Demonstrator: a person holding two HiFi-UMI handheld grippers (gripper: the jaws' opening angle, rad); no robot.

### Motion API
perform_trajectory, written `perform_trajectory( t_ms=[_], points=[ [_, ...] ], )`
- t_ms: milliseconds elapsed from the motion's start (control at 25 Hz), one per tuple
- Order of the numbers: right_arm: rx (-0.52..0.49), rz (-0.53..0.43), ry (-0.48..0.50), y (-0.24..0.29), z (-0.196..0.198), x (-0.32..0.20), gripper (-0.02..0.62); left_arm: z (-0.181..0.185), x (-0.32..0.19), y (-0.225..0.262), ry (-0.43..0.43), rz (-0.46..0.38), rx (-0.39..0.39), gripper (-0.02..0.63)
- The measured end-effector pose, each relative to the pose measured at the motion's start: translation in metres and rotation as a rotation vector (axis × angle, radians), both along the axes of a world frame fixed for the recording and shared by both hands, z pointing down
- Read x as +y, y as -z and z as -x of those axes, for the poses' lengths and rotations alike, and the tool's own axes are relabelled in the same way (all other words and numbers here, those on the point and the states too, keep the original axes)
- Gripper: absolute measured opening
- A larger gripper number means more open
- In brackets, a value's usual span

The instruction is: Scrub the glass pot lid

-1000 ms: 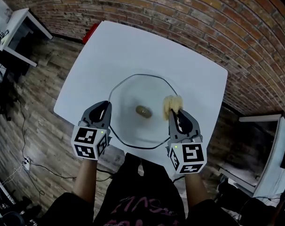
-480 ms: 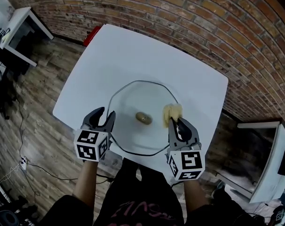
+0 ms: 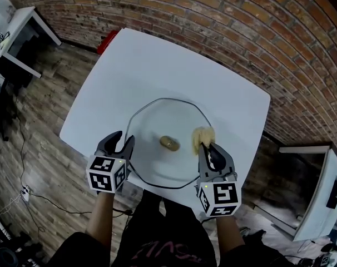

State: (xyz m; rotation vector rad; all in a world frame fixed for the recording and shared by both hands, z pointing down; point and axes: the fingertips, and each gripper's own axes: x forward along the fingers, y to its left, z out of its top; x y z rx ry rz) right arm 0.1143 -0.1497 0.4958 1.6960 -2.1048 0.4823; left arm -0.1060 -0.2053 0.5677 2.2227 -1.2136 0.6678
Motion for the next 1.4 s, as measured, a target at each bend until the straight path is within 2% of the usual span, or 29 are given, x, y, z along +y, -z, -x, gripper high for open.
perform_trajectory(
  t_ms=[440, 920, 1160, 1400],
  points=[
    [0.009, 0.020, 0.000, -0.008, -0.001, -0.003, 0.054, -0.004, 0.003, -0.018, -0.012, 0.048, -0.013, 0.146],
    [0.008, 0.034, 0.016, -0.010, 0.008, -0.012, 0.054, -0.005, 0.002, -0.018, -0.007, 0.053, 0.025, 0.124],
    [-0.006, 0.055, 0.066, -0.013, 0.032, -0.023, 0.054, -0.005, 0.002, -0.018, -0.002, 0.060, 0.036, 0.118],
    [-0.041, 0.086, 0.178, -0.019, 0.087, -0.046, 0.054, -0.003, 0.004, -0.017, 0.007, 0.061, 0.046, 0.117]
  ],
)
